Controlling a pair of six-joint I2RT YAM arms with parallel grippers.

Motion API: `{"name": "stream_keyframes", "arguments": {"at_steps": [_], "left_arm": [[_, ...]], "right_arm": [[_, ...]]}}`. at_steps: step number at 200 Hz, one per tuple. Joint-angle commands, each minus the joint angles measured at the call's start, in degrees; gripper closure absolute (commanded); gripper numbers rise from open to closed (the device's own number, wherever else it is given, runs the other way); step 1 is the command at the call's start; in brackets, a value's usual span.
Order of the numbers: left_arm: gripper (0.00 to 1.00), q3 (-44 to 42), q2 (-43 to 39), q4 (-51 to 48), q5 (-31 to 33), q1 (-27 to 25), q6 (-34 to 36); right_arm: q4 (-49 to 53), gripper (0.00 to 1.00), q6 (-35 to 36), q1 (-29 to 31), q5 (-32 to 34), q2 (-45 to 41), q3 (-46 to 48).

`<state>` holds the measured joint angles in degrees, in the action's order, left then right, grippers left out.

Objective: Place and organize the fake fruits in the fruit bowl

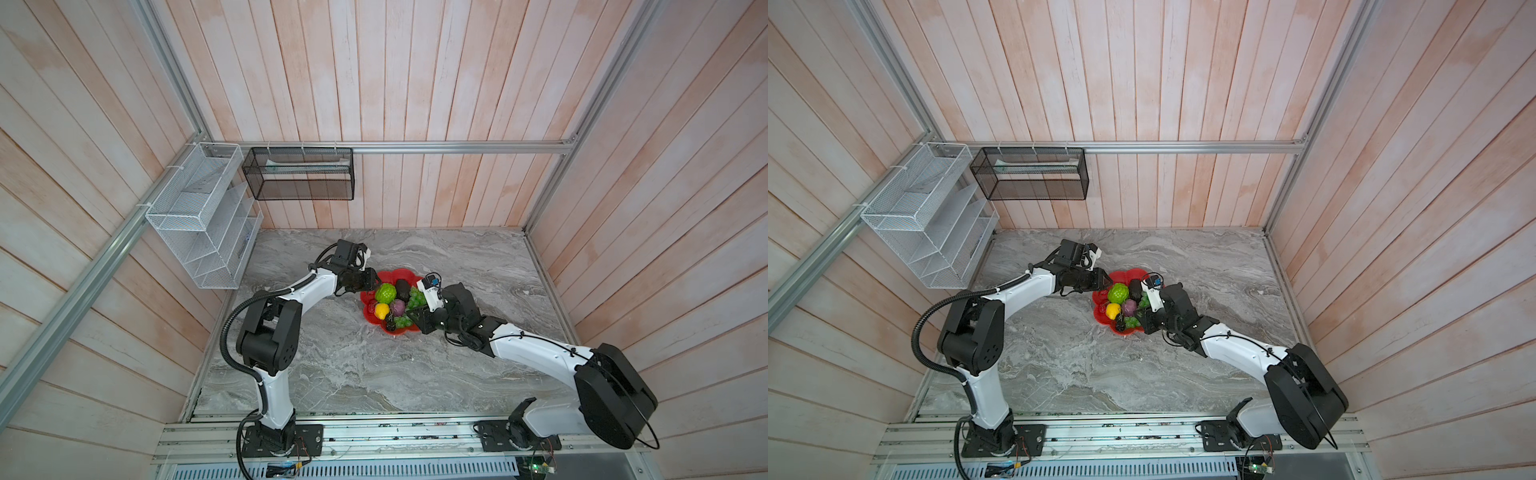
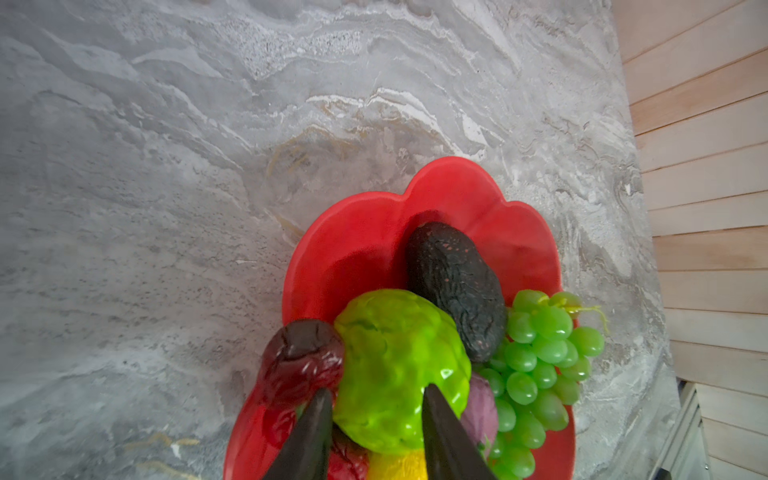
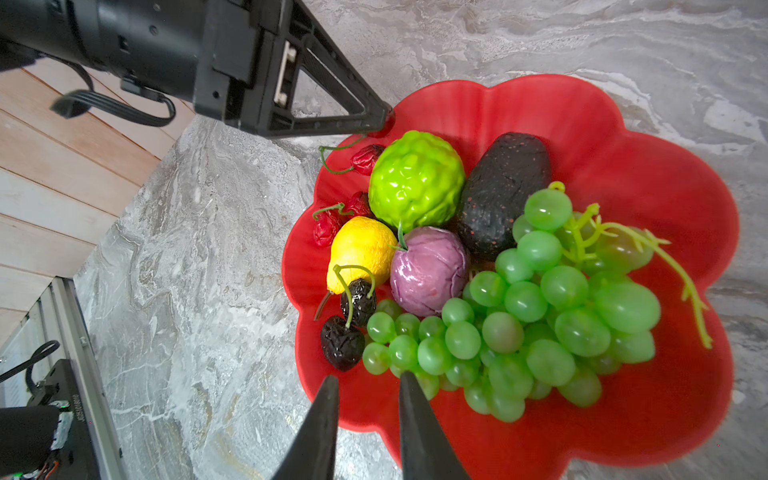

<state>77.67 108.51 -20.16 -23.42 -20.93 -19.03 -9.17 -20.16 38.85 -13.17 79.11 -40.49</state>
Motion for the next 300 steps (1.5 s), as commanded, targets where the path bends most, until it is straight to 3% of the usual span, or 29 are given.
{"name": "stream_keyframes", "arguments": {"at_steps": [1,82,138,197,300], "left_arm": [[0.59,-0.21,-3.76,0.83,0.77,1.26,0.76],[0.62,0.0,-0.38,3.81,3.55,3.91,-2.87],[0.67,-3.02,0.41,6.21,0.79,4.4,-2.59],[0.79,-3.71,1.53,7.16,-1.72,3.99,-2.85],[0.81,-6.7,1.44,8.65,-2.81,2.74,-3.46]], "right_arm": [[0.52,0.74,-0.3,-0.09,-0.71,1.19,-1.64],[1.19,0.74,-0.26,-0.09,-0.43,1.14,-1.61],[1.19,0.74,-0.52,-0.09,-0.27,1.11,-1.16],[1.35,0.74,-0.6,-0.09,-0.37,1.4,-1.73],[1.14,0.74,-0.76,0.0,-0.39,1.4,-1.27]]}}
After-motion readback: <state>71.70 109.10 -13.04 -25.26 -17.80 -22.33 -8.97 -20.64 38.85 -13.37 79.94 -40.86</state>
